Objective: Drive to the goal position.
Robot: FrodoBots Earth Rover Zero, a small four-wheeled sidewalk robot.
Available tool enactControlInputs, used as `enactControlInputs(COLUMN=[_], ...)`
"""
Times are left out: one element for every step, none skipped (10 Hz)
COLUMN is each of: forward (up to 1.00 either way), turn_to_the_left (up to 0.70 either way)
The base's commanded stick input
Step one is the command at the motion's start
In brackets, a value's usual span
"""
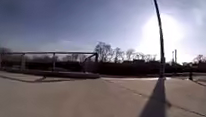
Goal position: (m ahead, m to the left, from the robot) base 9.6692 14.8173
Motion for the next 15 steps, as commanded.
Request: enactControlInputs(forward=[0.0, 0.0, 0.0, 0.0, 0.0, 0.0, 0.0, 0.0, 0.0, 0.0, 0.0, 0.0, 0.0, 0.0, 0.0], turn_to_the_left=[0.7, 0.7, 0.7, 0.7, 0.7, 0.7, 0.7, 0.7, 0.7, 0.7, 0.7, 0.7, 0.7, 0.7, 0.7])
